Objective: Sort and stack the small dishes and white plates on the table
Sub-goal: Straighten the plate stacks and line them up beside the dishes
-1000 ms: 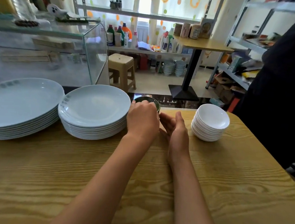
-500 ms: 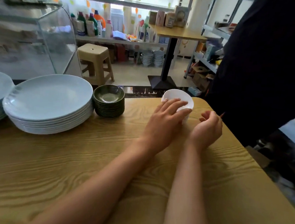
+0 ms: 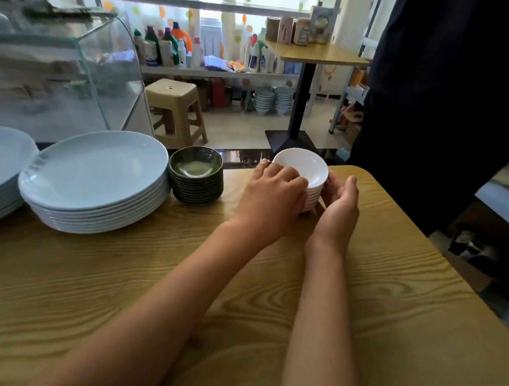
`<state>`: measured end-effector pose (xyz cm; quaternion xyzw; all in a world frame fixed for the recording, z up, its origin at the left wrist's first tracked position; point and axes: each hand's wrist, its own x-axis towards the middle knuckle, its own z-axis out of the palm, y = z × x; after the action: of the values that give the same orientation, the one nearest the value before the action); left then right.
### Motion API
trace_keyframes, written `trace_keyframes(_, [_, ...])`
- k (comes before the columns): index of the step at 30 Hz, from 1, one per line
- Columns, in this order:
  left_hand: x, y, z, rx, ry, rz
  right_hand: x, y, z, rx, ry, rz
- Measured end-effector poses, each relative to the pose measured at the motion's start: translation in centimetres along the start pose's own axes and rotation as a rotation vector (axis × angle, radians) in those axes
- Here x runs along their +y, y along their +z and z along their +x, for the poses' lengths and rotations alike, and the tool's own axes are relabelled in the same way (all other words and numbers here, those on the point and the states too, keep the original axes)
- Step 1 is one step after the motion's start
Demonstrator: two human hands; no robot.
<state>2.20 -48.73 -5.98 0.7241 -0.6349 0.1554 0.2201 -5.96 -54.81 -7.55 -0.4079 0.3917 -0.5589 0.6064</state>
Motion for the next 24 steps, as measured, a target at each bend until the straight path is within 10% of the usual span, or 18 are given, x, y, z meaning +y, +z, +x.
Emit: trace_keyframes(24, [-4.2,-4.5,1.1,-0.174,-0.305,-0.047,1.4,3.5,-2.3,-0.445,0.042,-0.071])
